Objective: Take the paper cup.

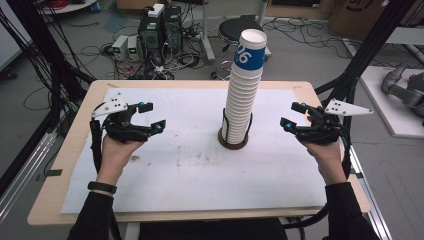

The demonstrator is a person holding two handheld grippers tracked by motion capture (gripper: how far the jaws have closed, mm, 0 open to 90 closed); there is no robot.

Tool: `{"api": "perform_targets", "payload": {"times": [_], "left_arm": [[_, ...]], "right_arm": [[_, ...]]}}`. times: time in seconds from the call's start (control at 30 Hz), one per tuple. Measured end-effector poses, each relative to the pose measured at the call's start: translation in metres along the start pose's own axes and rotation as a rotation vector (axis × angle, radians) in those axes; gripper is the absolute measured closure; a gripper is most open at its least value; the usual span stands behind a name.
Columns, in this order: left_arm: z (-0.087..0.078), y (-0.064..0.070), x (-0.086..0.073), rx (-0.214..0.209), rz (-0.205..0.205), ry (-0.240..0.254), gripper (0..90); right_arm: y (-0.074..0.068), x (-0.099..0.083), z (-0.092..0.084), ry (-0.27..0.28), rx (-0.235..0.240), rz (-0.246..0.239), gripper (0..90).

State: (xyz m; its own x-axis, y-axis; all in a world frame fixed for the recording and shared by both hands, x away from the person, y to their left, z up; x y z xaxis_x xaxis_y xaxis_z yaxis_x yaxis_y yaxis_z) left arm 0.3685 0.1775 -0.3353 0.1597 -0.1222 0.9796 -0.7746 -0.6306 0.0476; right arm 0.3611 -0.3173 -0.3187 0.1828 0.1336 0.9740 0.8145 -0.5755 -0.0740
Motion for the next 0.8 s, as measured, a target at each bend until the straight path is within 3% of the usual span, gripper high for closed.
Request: {"api": "perform_targets", "payload": {"times": [0.8], "left_arm": [[0.0010,0.0022,0.0001,-0.020,-0.007,-0.009,17.1]], "right_arm": [[-0.0044,0.0071,-0.0006,0.028,0.016,-0.009,20.2]]}}
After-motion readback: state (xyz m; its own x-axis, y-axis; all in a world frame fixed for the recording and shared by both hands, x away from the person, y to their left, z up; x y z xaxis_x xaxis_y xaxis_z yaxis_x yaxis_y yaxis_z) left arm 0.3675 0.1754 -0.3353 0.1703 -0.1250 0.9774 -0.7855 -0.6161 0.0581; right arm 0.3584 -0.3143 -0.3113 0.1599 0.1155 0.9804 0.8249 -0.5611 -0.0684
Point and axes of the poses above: each handheld gripper's, and its own axes: z roughly forward along the jaws, x roughly out of its top, y roughly to its right, the point moved 3 cm from there along z, roughly forward along the jaws, and after that the axes turned 4 degrees about x, right-handed, at the moved point
